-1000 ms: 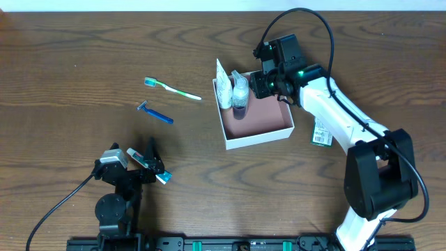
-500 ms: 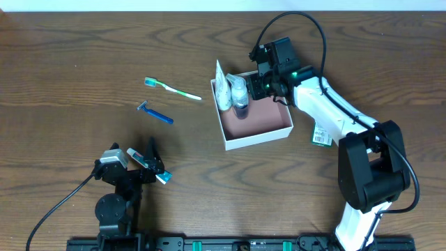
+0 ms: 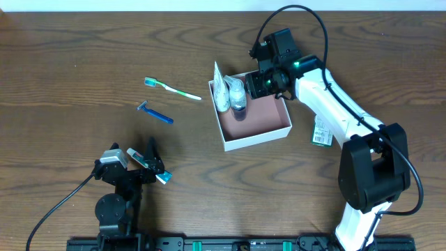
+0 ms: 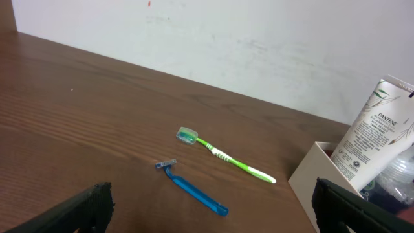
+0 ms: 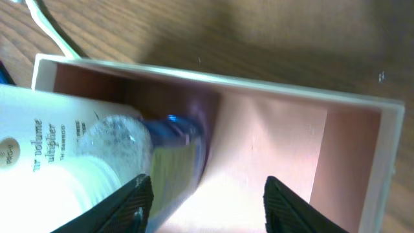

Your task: Pack container

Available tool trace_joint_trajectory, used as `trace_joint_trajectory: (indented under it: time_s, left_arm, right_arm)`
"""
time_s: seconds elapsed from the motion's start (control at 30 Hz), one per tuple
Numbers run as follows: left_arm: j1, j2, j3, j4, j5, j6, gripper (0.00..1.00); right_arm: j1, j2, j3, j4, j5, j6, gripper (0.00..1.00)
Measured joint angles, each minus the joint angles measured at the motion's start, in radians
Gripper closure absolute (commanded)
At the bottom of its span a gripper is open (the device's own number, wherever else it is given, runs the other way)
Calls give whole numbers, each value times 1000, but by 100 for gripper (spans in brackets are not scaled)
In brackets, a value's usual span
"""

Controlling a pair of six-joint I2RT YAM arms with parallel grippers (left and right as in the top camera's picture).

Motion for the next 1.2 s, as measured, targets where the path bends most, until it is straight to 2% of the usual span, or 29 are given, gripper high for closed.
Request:
trace_joint_trajectory:
  time_s: [0.1, 0.6, 0.9, 1.2]
  left_arm:
    - [0, 0, 0, 0, 0, 0, 2]
    - [0, 0, 0, 0, 0, 0, 2]
    - [0, 0, 0, 0, 0, 0, 2]
    - [0, 0, 0, 0, 0, 0, 2]
  right_arm:
    - [0, 0, 0, -61, 2, 11, 37]
    - [0, 0, 1, -281, -2, 47, 37]
    - [20, 0, 1, -306, -3, 55, 37]
    - [84, 0, 1, -239, -3, 121, 36]
